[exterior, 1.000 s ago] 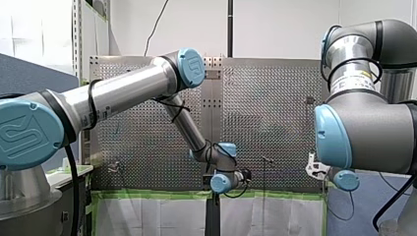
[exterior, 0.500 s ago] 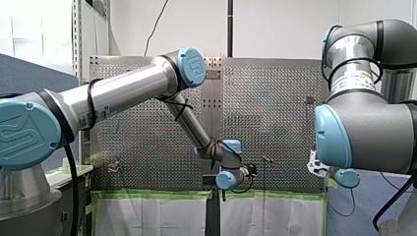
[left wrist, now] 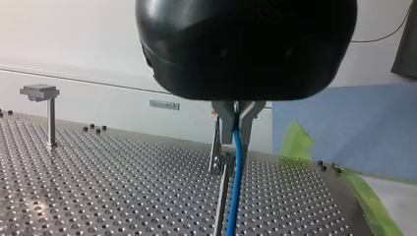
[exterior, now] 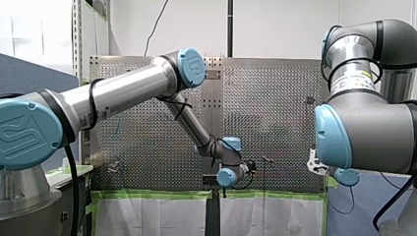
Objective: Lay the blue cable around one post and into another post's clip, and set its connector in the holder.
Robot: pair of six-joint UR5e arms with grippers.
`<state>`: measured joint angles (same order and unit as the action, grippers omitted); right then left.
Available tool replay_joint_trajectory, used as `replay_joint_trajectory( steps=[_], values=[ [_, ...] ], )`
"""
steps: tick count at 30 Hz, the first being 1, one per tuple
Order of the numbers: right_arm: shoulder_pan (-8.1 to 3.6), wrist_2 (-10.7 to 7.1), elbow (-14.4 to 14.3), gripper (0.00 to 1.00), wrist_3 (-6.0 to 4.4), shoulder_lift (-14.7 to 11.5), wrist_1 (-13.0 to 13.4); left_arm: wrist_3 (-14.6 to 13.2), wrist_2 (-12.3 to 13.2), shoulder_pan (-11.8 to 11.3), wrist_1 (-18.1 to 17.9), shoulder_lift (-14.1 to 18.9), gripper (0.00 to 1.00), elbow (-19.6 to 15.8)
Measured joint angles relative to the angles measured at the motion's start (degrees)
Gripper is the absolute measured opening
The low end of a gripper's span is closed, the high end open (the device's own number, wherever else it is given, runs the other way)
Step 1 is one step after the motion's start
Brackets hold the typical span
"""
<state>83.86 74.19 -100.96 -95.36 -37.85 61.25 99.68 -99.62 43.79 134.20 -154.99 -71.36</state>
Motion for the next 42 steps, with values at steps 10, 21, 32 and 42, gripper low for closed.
replay_joint_trajectory(
  steps=[10, 21, 32, 42],
  values=[
    [0.04, -0.01, 0.6, 0.00, -0.26, 0.0, 0.0, 0.2, 0.5, -0.6, 0.1, -0.1, 0.01, 0.1],
    [0.03, -0.34, 0.9, 0.00, -0.20, 0.0, -0.1, 0.6, 2.0, -0.9, 0.7, -1.5, 0.01, 1.0],
    [-0.19, -0.36, 1.4, 0.00, -0.26, 0.0, -0.2, 1.0, 2.4, -1.2, 1.6, -1.6, 0.01, 2.7],
    [-0.15, -0.41, 1.9, 0.00, -0.17, 0.0, -0.7, 1.2, 2.7, -2.2, 1.8, -1.7, 0.01, 2.8]
  ],
)
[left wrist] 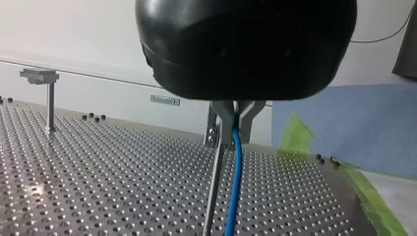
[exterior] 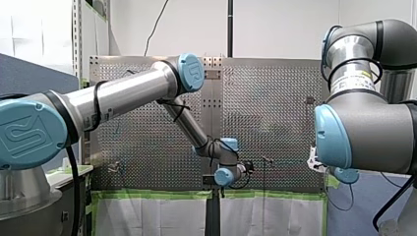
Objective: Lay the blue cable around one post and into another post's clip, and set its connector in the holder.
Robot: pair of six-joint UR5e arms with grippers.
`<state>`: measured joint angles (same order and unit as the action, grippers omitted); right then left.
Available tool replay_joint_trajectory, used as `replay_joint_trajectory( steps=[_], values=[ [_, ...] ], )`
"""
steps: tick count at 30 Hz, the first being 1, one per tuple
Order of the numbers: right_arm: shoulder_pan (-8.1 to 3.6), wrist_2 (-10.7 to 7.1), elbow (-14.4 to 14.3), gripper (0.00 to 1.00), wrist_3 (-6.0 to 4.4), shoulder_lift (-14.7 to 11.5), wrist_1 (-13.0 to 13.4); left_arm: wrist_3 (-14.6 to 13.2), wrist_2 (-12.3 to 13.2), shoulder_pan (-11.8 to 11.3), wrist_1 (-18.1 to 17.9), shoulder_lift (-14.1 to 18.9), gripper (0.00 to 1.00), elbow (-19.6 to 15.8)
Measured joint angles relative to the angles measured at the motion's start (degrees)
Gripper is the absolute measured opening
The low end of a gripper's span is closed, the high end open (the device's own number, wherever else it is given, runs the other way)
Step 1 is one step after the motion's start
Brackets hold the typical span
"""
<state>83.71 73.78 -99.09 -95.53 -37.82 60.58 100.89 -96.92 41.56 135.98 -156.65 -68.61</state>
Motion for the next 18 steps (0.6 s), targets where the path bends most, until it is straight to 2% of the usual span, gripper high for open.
replay_joint_trajectory(
  steps=[18],
  values=[
    [0.41, -0.04, 0.2, 0.00, 0.49, 0.1, -0.2, 0.5, 2.3, -0.6, -0.2, -0.2, 0.01, 0.3]
  ],
)
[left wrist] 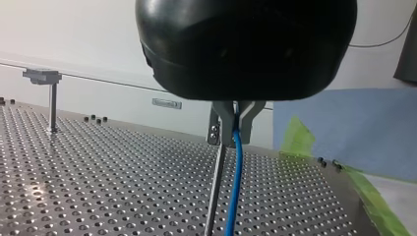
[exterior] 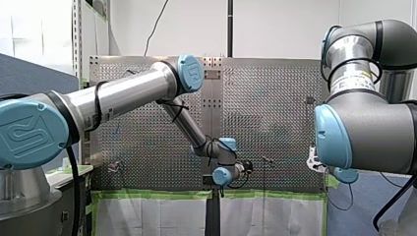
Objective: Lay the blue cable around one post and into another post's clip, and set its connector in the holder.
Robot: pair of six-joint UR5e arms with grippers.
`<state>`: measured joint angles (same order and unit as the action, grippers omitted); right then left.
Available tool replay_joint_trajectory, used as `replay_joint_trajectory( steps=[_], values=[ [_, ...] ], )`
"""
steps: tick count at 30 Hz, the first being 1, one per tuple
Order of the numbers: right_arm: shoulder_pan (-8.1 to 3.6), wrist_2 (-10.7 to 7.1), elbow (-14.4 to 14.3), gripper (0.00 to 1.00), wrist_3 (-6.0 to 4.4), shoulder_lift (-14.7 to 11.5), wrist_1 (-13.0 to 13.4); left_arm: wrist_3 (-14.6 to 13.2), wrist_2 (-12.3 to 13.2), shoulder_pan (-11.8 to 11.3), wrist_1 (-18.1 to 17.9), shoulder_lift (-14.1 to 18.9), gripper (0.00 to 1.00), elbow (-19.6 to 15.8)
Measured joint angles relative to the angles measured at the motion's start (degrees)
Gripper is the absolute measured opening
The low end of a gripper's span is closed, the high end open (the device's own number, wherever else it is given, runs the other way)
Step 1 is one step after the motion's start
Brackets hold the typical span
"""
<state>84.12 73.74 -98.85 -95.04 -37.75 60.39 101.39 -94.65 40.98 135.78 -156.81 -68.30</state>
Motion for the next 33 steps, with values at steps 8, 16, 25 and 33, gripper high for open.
replay_joint_trajectory(
  steps=[8, 16, 25, 33],
  values=[
    [0.16, -0.14, 0.4, 0.00, 0.01, 0.1, -0.1, 0.8, 0.1, 0.0, 0.7, -1.1, 0.01, 2.0],
    [0.25, -0.17, 0.6, 0.00, 0.02, 0.1, -0.1, 1.6, 0.2, -0.3, 1.0, -1.2, 0.01, 3.6],
    [0.23, -0.09, 0.9, 0.00, 0.01, 0.2, -0.1, 1.8, 0.2, -1.0, 1.5, -1.2, 0.01, 4.1],
    [0.24, 0.06, 1.3, 0.00, 0.03, 0.3, -0.1, 1.8, 0.3, -1.6, 1.5, -1.2, 0.01, 4.2]
  ],
)
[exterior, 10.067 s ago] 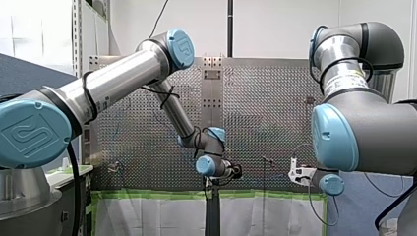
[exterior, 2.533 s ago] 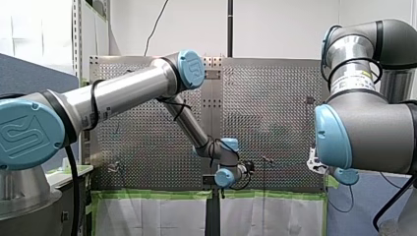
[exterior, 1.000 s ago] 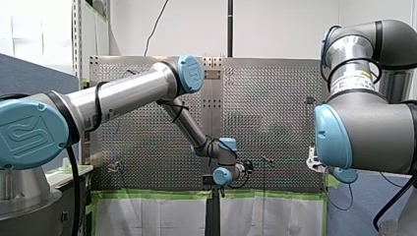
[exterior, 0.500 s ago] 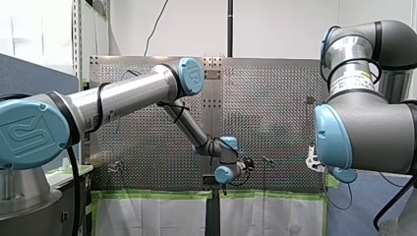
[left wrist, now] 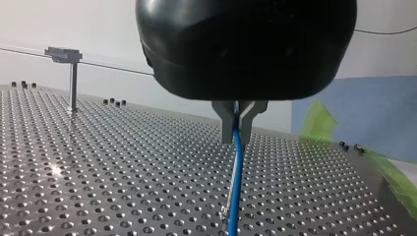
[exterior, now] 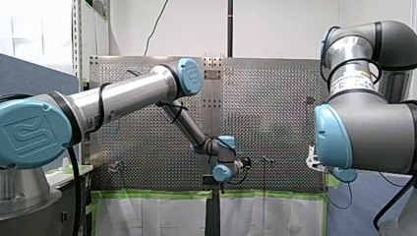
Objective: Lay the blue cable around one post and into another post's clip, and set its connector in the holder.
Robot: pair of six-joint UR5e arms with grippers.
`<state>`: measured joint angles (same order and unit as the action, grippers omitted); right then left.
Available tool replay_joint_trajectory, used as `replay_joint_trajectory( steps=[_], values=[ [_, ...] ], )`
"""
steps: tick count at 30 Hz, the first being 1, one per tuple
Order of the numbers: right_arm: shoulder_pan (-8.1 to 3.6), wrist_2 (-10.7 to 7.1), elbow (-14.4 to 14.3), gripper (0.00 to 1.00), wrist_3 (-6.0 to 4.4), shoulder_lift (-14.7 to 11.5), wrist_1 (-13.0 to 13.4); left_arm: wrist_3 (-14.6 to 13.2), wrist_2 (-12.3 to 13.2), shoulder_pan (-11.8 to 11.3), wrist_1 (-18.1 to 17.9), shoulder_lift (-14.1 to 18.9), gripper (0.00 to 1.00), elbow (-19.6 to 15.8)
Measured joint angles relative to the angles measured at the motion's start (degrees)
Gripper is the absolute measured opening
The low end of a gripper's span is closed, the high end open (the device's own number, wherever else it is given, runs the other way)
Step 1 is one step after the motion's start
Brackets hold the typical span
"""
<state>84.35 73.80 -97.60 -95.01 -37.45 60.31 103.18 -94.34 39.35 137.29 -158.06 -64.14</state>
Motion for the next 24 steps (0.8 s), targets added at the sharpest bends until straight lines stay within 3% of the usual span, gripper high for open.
replay_joint_trajectory(
  steps=[13, 14, 15, 17, 18, 20, 21, 23, 24],
  values=[
    [0.16, 0.11, 0.3, 0.00, 0.58, 0.1, -0.3, 0.0, 0.5, -0.3, 0.1, 0.0, 0.04, 0.0],
    [0.19, 0.08, 0.3, 0.00, 0.58, 0.1, -0.3, 0.0, 0.5, -0.3, 0.1, 0.0, 0.16, 0.0],
    [0.20, 0.07, 0.3, 0.00, 0.59, 0.1, -0.3, 0.0, 0.5, -0.3, 0.2, 0.0, 0.16, 0.0],
    [0.23, 0.05, 0.3, 0.00, 0.59, 0.1, -0.4, -0.2, 0.2, -0.3, 0.6, 0.0, 0.45, 0.0],
    [0.22, 0.06, 0.3, 0.00, 0.60, 0.1, -0.4, -0.4, -0.1, -0.3, 0.8, 0.0, 0.45, 0.0],
    [0.23, 0.03, 0.3, 0.00, 0.60, 0.1, -0.5, -0.8, -0.7, -0.3, 1.5, 0.0, 0.72, -0.1],
    [0.22, 0.01, 0.3, 0.00, 0.60, 0.1, -0.6, -1.1, -1.0, -0.3, 1.8, 0.0, 0.72, -0.1],
    [0.23, -0.02, 0.3, 0.00, 0.60, 0.1, -0.6, -1.4, -1.9, -0.2, 2.7, 0.0, 0.88, -0.1],
    [0.24, -0.03, 0.3, 0.00, 0.60, 0.1, -0.6, -1.6, -2.4, -0.2, 3.2, 0.0, 0.88, -0.1]
  ],
)
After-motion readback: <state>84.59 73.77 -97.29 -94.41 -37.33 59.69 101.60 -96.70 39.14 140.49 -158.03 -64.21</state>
